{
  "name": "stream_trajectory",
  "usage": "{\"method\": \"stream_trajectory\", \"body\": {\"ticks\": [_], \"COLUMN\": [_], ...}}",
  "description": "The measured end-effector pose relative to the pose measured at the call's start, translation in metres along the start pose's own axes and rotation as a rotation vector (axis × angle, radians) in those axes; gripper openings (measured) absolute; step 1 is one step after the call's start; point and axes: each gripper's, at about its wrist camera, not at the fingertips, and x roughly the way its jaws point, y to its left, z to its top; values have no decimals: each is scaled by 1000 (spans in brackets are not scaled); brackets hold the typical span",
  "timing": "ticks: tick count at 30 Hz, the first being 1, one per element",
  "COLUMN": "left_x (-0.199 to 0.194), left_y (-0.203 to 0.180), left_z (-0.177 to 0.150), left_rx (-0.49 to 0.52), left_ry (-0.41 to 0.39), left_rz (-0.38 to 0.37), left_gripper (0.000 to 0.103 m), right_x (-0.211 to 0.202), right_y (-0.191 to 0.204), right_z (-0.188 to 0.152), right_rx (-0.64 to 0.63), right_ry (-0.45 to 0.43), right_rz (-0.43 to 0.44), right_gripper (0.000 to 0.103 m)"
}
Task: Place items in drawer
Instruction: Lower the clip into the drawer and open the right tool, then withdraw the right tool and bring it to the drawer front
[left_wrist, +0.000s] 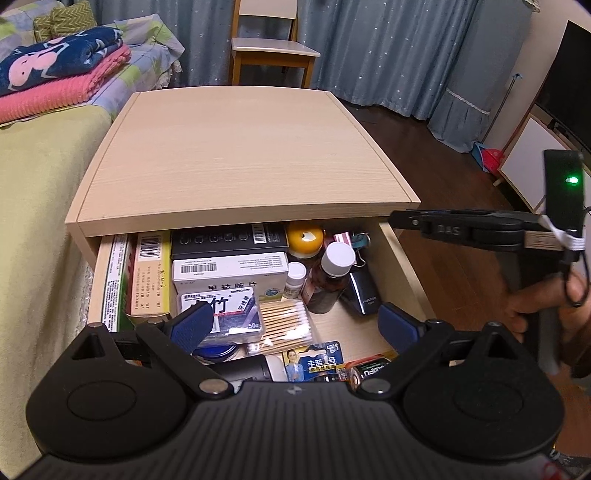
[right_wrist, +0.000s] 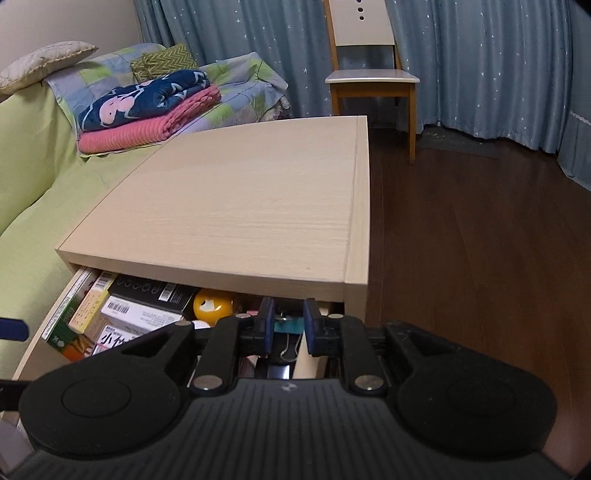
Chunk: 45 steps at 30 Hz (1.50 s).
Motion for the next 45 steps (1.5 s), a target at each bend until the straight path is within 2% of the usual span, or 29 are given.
{"method": "stream_trajectory", "body": {"ticks": [13,22,28,45], "left_x": [0,-9,-25,-53], "left_y": [-12,-19,-28,-47], "left_z": [-1,-13,-21,-36], "left_rx": [26,-7,4,35], "left_ry": [9,15,-9,-56], "left_rz": [5,42,62,63], "left_gripper": [97,97,97,97], "right_x": [-31,-64,-87,-125], "right_y": [-3,3,12,16], "right_z": [-18,-39,-47,-58], "right_rx": [80,75,59,23], "right_ry": [25,32,8,-9], "right_rz": [98,118,128,106], "right_gripper": [14,14,14,14]}}
